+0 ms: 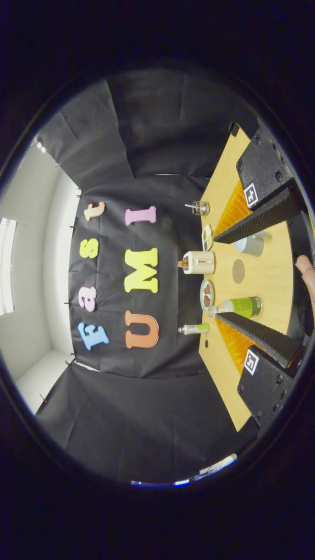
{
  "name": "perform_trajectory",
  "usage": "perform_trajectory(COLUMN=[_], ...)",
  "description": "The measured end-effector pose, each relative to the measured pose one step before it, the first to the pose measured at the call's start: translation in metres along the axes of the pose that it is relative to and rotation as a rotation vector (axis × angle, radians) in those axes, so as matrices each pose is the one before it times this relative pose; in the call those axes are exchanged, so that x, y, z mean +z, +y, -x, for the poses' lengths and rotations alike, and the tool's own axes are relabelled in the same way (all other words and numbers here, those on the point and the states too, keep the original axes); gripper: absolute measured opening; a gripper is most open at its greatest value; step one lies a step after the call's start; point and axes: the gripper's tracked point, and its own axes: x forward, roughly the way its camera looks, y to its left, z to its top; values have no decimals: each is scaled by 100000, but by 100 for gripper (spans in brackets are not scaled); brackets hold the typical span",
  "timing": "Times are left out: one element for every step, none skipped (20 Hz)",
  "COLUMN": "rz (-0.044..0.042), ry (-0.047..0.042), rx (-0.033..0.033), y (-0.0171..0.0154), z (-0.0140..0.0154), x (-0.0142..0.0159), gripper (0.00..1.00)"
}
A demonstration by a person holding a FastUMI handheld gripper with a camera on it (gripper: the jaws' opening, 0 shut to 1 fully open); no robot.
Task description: Take the bottle from table, then pour the juice into the cup, finally place the bottle on the coaster
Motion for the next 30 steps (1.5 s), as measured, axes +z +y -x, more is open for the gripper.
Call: perform_trajectory(rz=[-809,-641,-264,59,565,707,434,122,-36,-221,-410,-487,-572,-535,-415,-271,-270,-226,-34,-109,-207,-463,-691,-555,-164,113,-49,-239,-721,-355], ry=[-290,-315,-252,-24,-208,13,47,182,13,-40,-51,-39,-50,-105,187,436,584,594,441,219,70,-92,113,212,5,-490,-571,-200,-329,-565], rx=[292,96,258,69,-44,161,519,375,42,-73,-48,-160,-638,-428,-166,97,164,218,-22,-322,-658,-442,241,1145,772,399,220,-32,1012,1306], y=[38,-73,26,14,0,74,143,104,-10,-55,-70,-79,-166,-140,2,60,67,64,19,-70,-75,37,195,393,263,51,40,-42,212,390], z=[9,-111,47,-44,-25,6,-28,-75,55,-45,-48,-162,-124,-210,-208,-381,-312,-357,-480,-463,-430,-623,-520,-572,-610,-672,-620,-508,-508,-514], x=[75,-19,36,-80,57,-6,53,-119,-16,-30,-3,-99,-51,-173,-144,-312,-208,-375,-274,-221,-242,-339,-276,-416,-342,-271,-173,-405,-265,-265], gripper=[100,100,100,100,100,100,100,100,100,100,100,100,100,100,100,100,100,100,100,100,100,100,100,100,100,100,100,100,100,100])
